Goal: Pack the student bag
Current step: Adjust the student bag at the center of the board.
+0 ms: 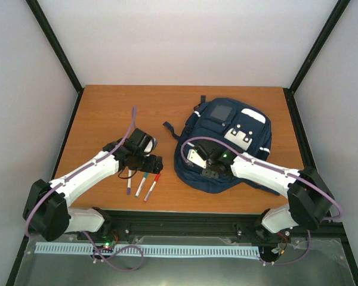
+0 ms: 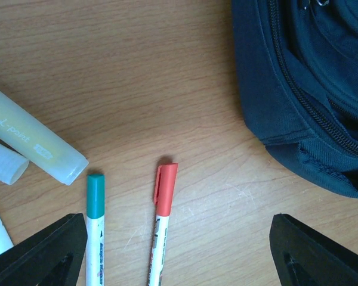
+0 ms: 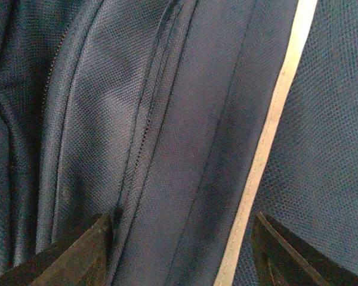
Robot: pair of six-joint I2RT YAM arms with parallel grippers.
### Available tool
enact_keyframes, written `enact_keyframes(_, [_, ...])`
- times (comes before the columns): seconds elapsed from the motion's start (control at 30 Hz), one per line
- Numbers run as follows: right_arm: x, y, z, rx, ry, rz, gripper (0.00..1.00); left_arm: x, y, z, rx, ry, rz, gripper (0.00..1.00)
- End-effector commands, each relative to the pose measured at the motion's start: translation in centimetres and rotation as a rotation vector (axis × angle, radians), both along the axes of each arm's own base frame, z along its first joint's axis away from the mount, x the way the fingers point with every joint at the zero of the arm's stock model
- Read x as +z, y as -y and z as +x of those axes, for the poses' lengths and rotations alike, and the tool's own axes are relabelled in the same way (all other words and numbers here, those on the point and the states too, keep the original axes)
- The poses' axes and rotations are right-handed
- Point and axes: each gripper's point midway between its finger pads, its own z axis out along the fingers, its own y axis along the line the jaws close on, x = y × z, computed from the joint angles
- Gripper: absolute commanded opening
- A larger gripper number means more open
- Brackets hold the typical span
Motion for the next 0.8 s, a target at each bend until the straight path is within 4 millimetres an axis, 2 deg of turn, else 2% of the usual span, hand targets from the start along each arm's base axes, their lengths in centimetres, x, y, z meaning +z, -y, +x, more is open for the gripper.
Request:
enact_keyframes(0.0, [1.4, -0.7, 0.0, 0.012, 0.013, 0.007, 0.68, 0.9, 0.6, 0.6, -0.003, 0.036, -0.028, 0.87])
enact_keyframes(0.07, [0.8, -0.9, -0.6, 0.029, 0.012, -0.016, 0.69, 0.8, 0.7, 0.6, -0.006, 0.033, -0.031, 0.86])
enact_keyframes(0.13, [0.3, -0.3, -0.2, 0.015, 0.031, -0.053, 0.68, 0.9, 0.7, 0.6, -0.006, 0.035, -0.035, 0.86])
enact_keyframes(0.23, [0.6, 0.4, 1.3, -0.031, 0.12, -0.099, 0.56, 1.0, 0.7, 0.6, -0.007, 0.041, -0.036, 0.86])
enact_keyframes(0.33, [2.4, 0.8, 2.9, -0.073, 0.209, -0.118, 0.43, 0.9, 0.6, 0.6, -0.004, 0.041, -0.033, 0.86])
enact_keyframes(0.5, [7.1, 1.1, 4.2, -0.115, 0.283, -0.04, 0.28, 0.7, 0.7, 0.5, -0.008, 0.036, -0.037, 0.86])
enact_keyframes(0.63, [9.2, 1.8, 4.5, -0.132, 0.294, 0.018, 0.06, 0.5, 1.1, 0.4, -0.021, 0.025, -0.053, 0.83])
enact_keyframes(0.67, [9.5, 2.0, 4.4, -0.135, 0.292, 0.035, 0.03, 0.4, 1.3, 0.3, -0.027, 0.019, -0.062, 0.82])
enact_keyframes(0.77, [10.3, 2.5, 4.4, -0.148, 0.277, 0.114, 0.03, 0.2, 1.9, 0.0, -0.039, 0.001, -0.079, 0.77])
